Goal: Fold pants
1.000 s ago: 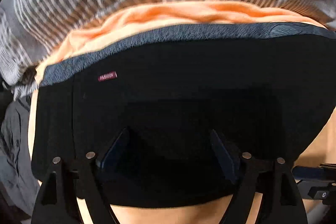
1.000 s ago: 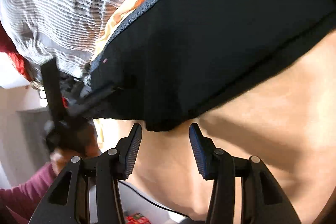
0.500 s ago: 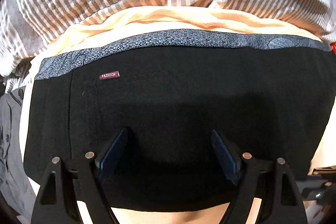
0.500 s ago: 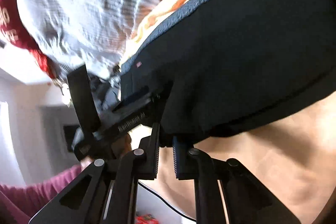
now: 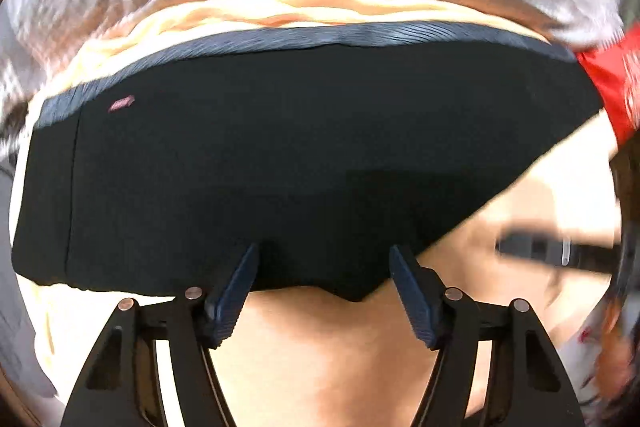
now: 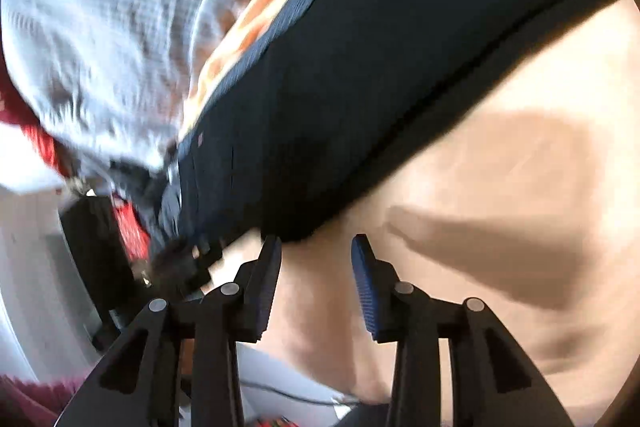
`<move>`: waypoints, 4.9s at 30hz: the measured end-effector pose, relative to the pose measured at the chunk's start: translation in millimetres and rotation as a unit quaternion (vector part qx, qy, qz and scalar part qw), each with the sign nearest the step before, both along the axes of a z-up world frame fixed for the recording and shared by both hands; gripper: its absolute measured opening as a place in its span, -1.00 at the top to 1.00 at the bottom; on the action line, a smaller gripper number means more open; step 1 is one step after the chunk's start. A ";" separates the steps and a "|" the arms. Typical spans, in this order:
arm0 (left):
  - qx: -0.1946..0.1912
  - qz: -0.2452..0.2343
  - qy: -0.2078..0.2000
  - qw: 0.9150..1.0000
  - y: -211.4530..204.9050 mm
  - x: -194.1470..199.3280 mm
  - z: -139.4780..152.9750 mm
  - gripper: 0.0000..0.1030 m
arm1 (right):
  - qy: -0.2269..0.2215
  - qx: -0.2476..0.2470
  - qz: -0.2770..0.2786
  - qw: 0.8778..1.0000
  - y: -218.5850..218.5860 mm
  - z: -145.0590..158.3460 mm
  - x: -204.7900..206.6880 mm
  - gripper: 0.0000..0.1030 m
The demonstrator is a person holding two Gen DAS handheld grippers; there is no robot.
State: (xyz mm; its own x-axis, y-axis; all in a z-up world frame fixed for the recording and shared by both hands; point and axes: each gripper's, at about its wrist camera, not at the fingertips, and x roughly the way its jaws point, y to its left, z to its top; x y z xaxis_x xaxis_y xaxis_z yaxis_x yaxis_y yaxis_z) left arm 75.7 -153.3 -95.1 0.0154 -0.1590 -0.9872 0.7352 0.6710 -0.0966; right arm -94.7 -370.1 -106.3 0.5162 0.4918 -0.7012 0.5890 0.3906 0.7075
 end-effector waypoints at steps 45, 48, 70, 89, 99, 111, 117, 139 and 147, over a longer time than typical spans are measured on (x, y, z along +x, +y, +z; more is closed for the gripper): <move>0.037 0.041 -0.020 0.998 -11.3 13.4 -21.3 0.53 | 0.104 -0.231 0.031 0.967 -96.4 24.1 22.3 0.98; 0.069 0.017 -0.028 0.997 -18.5 7.4 -16.6 0.53 | 0.090 -0.154 -0.037 0.983 -121.4 17.6 -3.8 0.99; 0.005 0.002 -0.001 1.000 -239.2 -62.6 18.6 -0.44 | 0.016 -0.121 -0.273 0.954 -283.5 39.0 -179.7 -0.02; 0.039 0.015 -0.033 0.999 -293.6 -83.5 -22.8 -0.47 | -0.120 -0.030 -0.295 0.948 -336.6 -2.9 -167.5 -0.10; 0.004 0.068 -0.065 0.996 -357.7 -66.9 -5.7 -0.47 | -0.130 0.030 -0.258 0.957 -347.2 -11.9 -129.7 0.72; 0.017 0.046 -0.095 0.994 -371.4 -77.1 -35.5 -0.50 | -0.165 -0.035 -0.180 0.969 -315.9 57.0 -103.6 0.74; -0.022 0.067 -0.080 0.994 -303.7 -50.3 4.0 -0.50 | -0.136 -0.174 -0.091 0.971 -259.1 121.7 -62.9 0.74; 0.030 0.169 -0.057 0.984 -33.8 82.3 9.5 -0.50 | 0.094 -0.605 0.240 0.753 86.1 26.7 100.1 -0.11; -0.036 0.135 0.012 0.990 -61.6 74.7 45.2 -0.50 | 0.046 -0.524 0.211 0.824 75.0 80.4 53.1 -0.15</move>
State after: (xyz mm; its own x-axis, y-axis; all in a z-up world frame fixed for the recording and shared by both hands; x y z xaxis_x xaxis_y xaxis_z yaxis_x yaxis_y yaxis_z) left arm 150.4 -214.8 -49.9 0.0435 -0.2220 -0.9741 0.5273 0.8332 -0.1663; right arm -41.6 -295.1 -25.9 0.3752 -0.2877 -0.8812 0.2771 0.9419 -0.1896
